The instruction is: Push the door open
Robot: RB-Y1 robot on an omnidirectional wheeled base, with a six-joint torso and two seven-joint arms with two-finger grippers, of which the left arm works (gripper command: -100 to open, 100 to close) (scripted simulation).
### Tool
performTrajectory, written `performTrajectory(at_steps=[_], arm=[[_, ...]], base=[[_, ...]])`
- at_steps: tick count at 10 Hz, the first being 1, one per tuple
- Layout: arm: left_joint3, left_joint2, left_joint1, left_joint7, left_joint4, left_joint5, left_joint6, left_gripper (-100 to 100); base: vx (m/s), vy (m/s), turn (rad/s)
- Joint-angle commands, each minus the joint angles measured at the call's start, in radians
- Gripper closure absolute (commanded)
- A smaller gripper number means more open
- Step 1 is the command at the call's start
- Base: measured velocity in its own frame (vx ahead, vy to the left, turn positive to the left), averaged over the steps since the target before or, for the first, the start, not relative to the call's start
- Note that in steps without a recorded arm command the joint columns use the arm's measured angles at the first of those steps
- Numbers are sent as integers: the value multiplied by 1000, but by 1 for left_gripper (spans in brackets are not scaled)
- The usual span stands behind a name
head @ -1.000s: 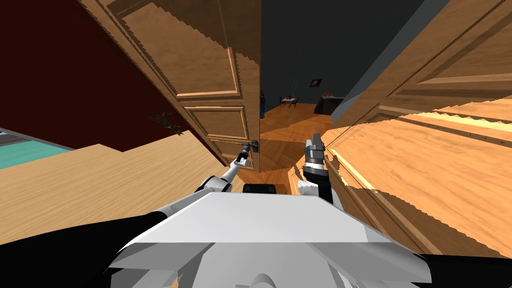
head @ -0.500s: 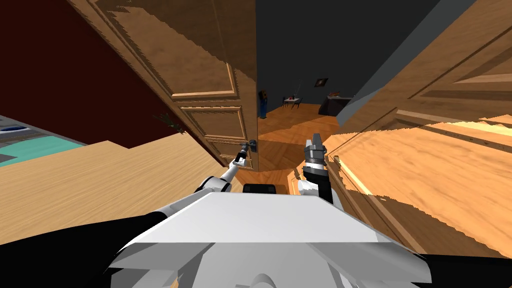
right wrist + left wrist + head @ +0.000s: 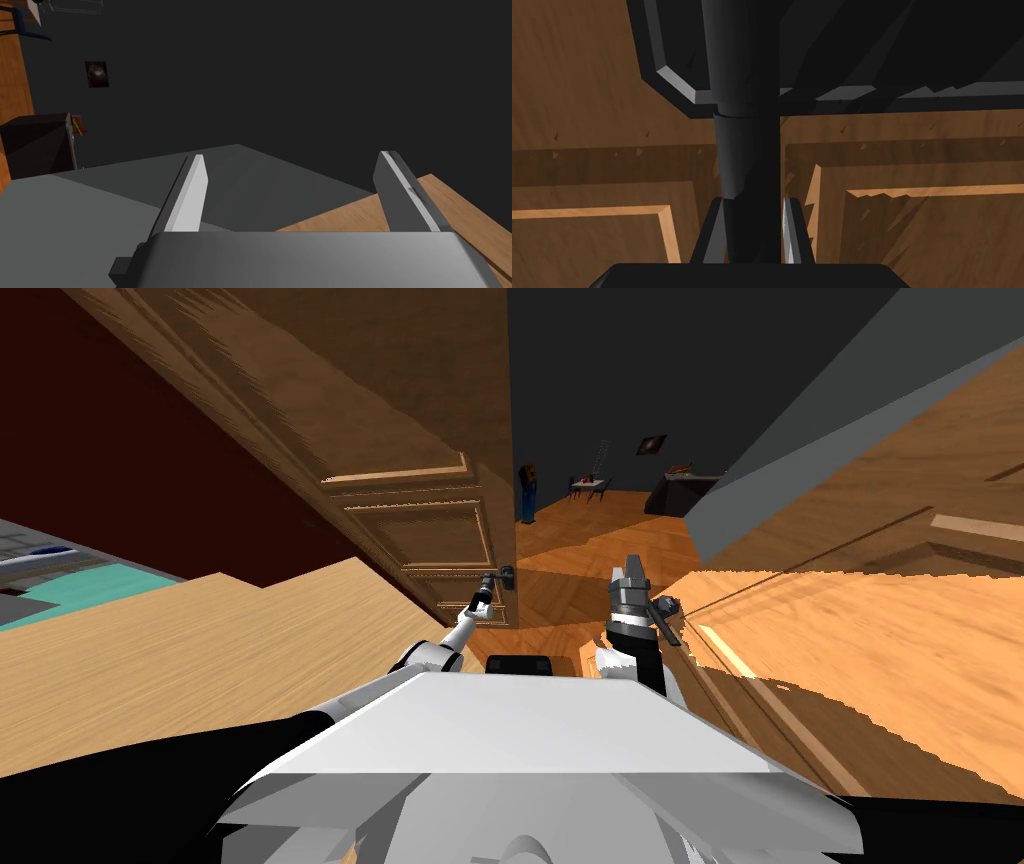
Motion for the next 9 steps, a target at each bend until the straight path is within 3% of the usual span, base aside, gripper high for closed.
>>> performTrajectory(at_steps=[1, 9], arm=[[32, 15, -11, -28, 18, 14, -13, 100], [101, 0, -23, -118, 39, 52, -35, 100]], base=[[162, -13, 155], [167, -24, 87]])
